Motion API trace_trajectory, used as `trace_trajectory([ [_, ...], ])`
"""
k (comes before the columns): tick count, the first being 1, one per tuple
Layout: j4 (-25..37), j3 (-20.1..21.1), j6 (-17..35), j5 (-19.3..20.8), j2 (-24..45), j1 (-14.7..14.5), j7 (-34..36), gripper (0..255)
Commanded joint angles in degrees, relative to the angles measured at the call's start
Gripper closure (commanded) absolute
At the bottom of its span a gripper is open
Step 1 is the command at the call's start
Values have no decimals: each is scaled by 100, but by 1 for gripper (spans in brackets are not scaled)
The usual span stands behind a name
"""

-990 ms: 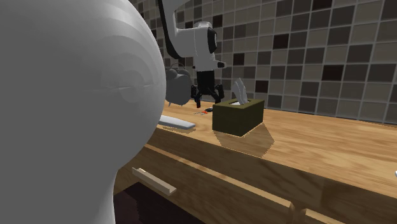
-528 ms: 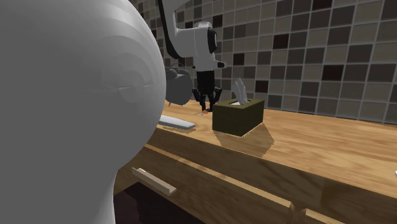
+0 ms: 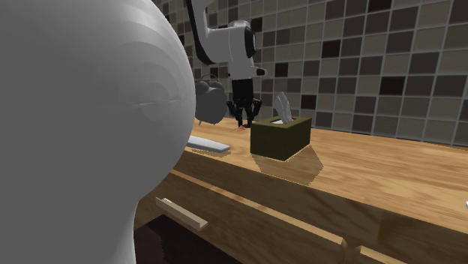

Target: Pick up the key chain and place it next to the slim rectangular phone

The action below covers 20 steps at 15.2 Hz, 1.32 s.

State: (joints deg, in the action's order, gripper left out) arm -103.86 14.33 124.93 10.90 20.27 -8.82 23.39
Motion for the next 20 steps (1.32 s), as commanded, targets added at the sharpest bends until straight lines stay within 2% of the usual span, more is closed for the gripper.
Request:
trace_trajectory([
  [1, 44, 15, -133, -37, -92, 10, -30, 255],
  [12, 484, 64, -862, -177, -398, 30, -158, 255],
  [20, -656, -251, -460, -481, -1250, 713, -1203, 255],
])
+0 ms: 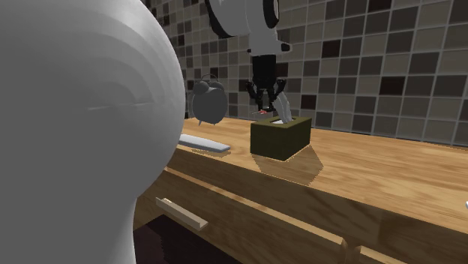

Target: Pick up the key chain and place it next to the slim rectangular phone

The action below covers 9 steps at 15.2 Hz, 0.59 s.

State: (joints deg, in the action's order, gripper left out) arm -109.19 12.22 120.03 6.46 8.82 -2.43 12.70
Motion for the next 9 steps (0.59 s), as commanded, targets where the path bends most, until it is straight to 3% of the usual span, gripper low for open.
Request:
trace_trajectory([
  [1, -231, -90, 67, -68, -189, 152, -272, 255],
  [9, -853, -563, 277, -251, -680, 737, -1400, 255],
])
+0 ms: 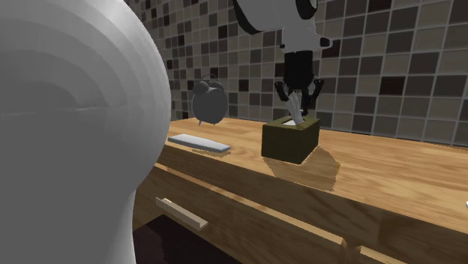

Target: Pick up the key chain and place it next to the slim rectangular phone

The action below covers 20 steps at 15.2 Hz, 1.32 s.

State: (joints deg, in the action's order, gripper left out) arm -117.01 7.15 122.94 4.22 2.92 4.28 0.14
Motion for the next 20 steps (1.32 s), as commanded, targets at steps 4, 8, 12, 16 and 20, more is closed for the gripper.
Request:
trace_trajectory([
  [4, -221, -319, 47, -82, -211, 349, -716, 255],
  [8, -267, -590, 82, -127, -247, 628, -1289, 255],
  [12, -207, -861, 94, -174, -198, 905, -1862, 255],
  [16, -42, -1121, 80, -236, -65, 1186, -2435, 255],
  [20, 160, -1313, 49, -301, 95, 1405, -2879, 255],
])
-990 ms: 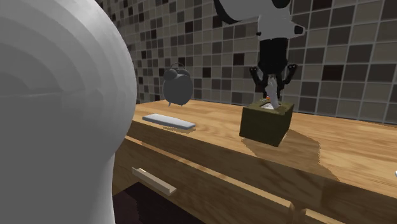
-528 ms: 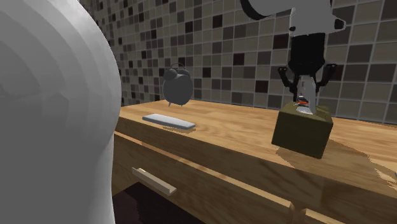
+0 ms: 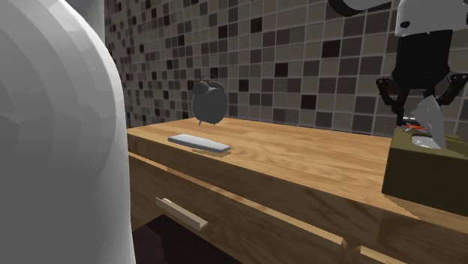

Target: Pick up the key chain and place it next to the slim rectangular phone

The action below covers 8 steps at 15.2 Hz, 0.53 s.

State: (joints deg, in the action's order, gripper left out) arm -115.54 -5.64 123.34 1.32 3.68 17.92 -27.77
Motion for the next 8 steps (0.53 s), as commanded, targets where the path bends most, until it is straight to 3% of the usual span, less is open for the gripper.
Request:
trace_trajectory([
  [1, -33, -35, 81, -14, 47, 42, -88, 255],
  [8, -314, -28, 589, -35, 274, 53, -94, 255],
])
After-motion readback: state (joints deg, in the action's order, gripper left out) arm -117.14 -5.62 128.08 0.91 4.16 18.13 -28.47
